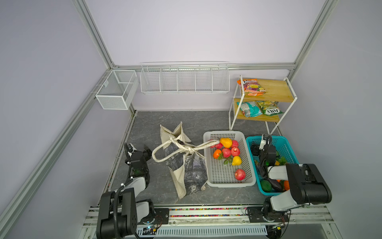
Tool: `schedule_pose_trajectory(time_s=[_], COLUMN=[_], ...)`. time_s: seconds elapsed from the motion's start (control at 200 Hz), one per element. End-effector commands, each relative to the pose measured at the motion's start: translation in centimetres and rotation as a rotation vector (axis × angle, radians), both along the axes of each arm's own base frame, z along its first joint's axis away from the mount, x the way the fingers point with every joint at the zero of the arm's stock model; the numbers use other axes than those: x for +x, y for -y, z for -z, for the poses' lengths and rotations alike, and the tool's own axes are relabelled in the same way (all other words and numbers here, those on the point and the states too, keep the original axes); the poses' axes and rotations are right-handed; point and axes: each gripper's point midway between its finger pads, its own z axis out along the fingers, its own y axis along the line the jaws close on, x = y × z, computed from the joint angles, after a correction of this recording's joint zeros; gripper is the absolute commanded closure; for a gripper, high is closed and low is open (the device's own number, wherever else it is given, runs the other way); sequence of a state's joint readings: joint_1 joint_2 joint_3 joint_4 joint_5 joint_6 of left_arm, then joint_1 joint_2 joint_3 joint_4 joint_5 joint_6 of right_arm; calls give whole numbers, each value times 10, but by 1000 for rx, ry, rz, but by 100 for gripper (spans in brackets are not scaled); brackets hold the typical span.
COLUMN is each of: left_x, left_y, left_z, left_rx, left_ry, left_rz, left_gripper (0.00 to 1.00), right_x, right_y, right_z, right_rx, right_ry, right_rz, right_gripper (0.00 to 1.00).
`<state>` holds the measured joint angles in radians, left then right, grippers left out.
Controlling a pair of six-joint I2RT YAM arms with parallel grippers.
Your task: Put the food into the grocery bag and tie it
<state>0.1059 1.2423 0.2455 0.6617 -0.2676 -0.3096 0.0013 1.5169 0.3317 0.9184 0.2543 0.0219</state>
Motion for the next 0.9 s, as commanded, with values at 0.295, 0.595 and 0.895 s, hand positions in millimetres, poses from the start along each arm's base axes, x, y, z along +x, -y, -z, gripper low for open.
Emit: schedule_pose_trajectory(time_s=[0.295,0.595,0.895], left_x=[30,54,61], left_y=[10,47,53], left_z=[-28,-10,-5], left_rx=[97,151,175], left_ry=[152,25,41], left_rz=[107,288,307], left_gripper=[0,0,0], right_x=[10,12,14], right_y=[-17,-17,-26], right_z=[-4,-3,-2], right_rx=[-5,-8,2], right_ry=[-4,-13,-25], right_rz=[-98,-95,-163], right_gripper=[11,11,11])
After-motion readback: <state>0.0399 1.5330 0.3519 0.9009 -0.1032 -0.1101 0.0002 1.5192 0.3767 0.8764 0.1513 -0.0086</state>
